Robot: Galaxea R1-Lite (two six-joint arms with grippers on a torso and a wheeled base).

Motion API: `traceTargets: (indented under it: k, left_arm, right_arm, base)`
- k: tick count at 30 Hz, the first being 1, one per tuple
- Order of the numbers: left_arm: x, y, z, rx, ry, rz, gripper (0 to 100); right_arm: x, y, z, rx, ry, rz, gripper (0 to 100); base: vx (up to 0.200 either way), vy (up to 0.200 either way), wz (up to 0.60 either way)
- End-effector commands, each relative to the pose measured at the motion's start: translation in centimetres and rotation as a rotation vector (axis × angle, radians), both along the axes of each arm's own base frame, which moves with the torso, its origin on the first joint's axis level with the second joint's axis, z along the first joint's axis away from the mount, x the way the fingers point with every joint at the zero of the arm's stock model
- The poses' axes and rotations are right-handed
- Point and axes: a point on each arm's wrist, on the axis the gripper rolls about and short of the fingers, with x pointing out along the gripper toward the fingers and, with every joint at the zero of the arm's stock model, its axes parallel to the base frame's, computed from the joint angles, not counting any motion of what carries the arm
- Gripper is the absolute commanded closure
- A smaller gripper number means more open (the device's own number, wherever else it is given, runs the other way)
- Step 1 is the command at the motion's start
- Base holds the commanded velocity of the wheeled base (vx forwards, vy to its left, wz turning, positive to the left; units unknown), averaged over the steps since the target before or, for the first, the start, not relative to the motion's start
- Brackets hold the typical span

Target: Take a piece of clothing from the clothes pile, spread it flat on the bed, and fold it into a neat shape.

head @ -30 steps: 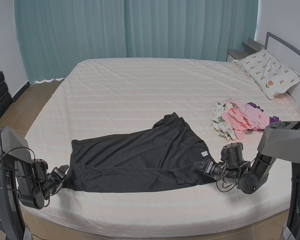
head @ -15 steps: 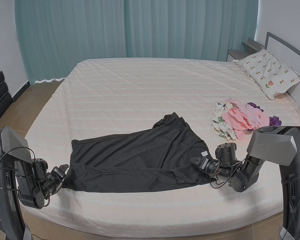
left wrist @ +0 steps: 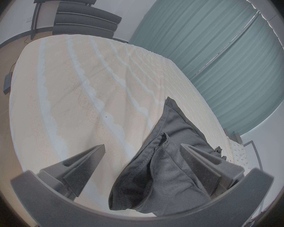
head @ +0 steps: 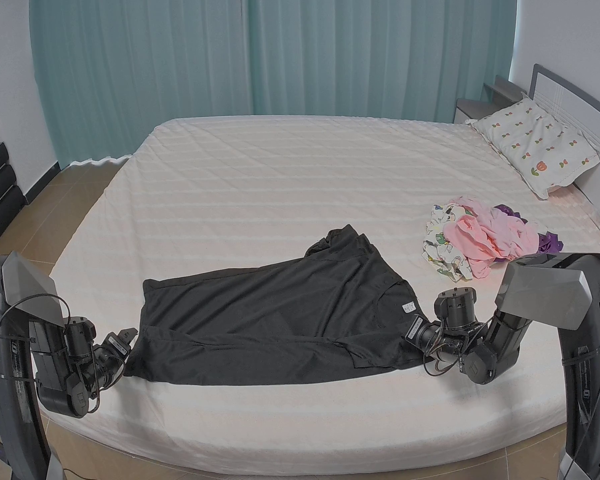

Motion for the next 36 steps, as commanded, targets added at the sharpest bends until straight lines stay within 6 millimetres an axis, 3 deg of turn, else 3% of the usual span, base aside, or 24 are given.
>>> traceTargets:
  k: [1, 13, 14, 22, 30, 36]
  left_arm:
    - [0.1, 0.0, 0.1, 0.002, -0.015, 0.000, 0]
    - [0.1, 0.1, 0.1, 0.002, -0.015, 0.002, 0]
    - [0.1, 0.1, 0.1, 0.002, -0.015, 0.002, 0]
    - [0.0, 0.1, 0.4, 0.010, -0.022, 0.001, 0]
    - [0.0, 0.1, 1.6, 0.060, -0.051, 0.025, 0]
    - [0.0, 0.5, 1.6, 0.061, -0.051, 0.038, 0]
  right_arm:
    - [-0.3, -0.1, 0.7, 0.002, -0.006, -0.001, 100]
    - [-0.5, -0.6, 1.0, -0.001, -0.005, -0.010, 100]
    - [-0.6, -0.7, 1.0, -0.002, -0.003, -0.010, 0]
    - [-0.6, -0.8, 1.3, 0.002, -0.009, -0.016, 0]
    - [0.1, -2.4, 3.7, 0.023, -0.069, -0.060, 0]
    - [0.1, -2.5, 3.5, 0.028, -0.063, -0.070, 0]
  base:
    - [0.000, 0.000, 0.00]
    - [0.000, 0.000, 0.00]
    - [0.000, 0.000, 0.00]
    - [0.000, 0.000, 0.00]
    - [0.000, 0.000, 0.00]
    - [0.100, 0.000, 0.00]
